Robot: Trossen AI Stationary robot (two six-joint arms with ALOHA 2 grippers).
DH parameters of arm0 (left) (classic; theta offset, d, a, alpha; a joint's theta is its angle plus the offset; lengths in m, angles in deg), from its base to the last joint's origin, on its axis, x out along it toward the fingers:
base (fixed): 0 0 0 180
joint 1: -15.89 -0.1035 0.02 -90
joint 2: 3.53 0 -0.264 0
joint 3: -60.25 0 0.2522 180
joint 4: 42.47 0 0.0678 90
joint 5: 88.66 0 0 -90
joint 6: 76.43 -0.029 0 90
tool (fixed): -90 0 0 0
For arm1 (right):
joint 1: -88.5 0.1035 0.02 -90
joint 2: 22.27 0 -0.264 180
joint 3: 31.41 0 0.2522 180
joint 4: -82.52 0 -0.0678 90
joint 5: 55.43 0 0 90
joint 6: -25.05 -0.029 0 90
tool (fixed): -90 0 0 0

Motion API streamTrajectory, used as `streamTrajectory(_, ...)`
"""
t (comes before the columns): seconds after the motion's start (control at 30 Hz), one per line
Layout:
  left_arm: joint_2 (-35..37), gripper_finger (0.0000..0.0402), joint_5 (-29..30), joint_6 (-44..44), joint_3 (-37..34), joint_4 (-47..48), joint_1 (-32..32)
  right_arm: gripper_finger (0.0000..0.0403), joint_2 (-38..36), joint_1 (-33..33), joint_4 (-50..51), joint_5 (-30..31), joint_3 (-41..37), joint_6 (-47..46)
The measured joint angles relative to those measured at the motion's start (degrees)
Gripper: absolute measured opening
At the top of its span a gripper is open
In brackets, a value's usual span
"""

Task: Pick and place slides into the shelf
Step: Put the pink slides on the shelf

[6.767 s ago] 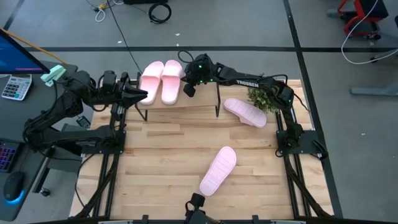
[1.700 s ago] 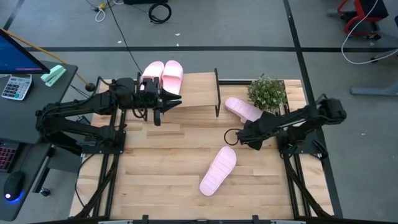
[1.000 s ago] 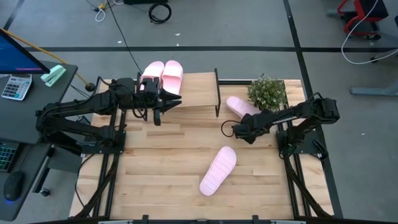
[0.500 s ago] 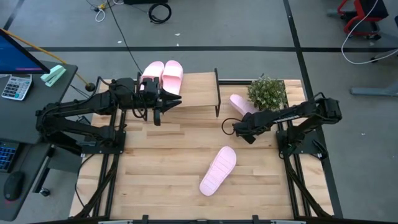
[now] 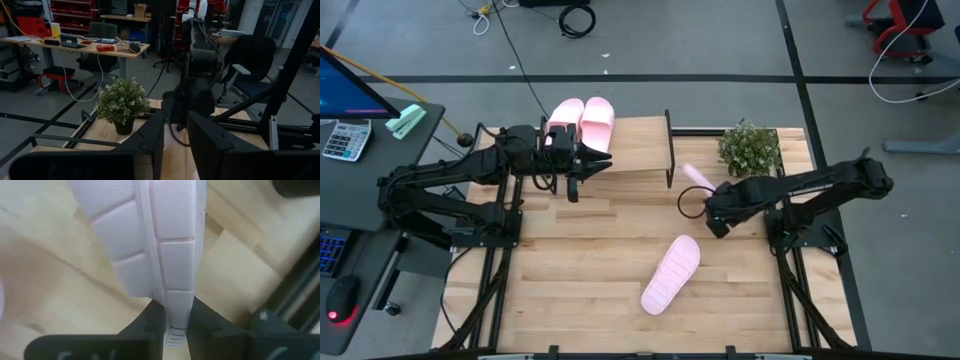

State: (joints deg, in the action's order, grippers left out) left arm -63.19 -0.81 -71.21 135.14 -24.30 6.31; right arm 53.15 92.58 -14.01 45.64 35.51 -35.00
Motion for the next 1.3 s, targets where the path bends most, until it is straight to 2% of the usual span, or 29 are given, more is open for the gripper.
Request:
streamTrajectory(0.23, -0.02, 0.0088, 0.00, -0.11, 0.00, -0.09, 0.00, 0.0053, -2.69, 3.26, 1.62, -5.58, 4.42, -4.02)
streamTrajectory(0.37, -0.02, 0.0093, 0.02, -0.60, 0.00, -0.31, 0.00, 0.0053, -2.80, 5.44, 3.22, -6.05, 9.69, -7.52)
streamTrajectory(0.53, 0.00, 0.0089, 0.66, -0.57, -0.02, -0.31, 0.00, 0.0053, -1.97, 6.25, 14.59, -1.51, 17.53, -12.56)
streamTrajectory(0.7, 0.02, 0.0083, 0.66, -0.55, -0.02, -0.41, 0.00, 0.0053, -2.34, 4.79, 15.82, 5.31, 22.93, -13.57)
streamTrajectory(0.83, 0.02, 0.0086, 1.25, -0.53, -0.02, -0.66, 0.00, 0.0053, -2.32, 1.86, 8.97, 9.87, 25.64, -11.35)
streamTrajectory(1.0, 0.04, 0.0091, 2.38, -0.53, -0.02, -1.37, 0.00, 0.0053, -2.30, -3.27, -6.81, 10.52, 26.17, -6.75)
streamTrajectory(1.2, 0.71, 0.0083, 2.38, -0.18, -0.04, -1.55, 0.00, 0.0053, -1.77, -10.15, -21.55, 5.64, 26.17, -3.43)
streamTrajectory(1.3, 1.82, 0.0085, 2.38, -0.35, -0.06, -1.71, 0.00, 0.0053, -1.61, -13.68, -27.02, 1.31, 26.17, -3.30)
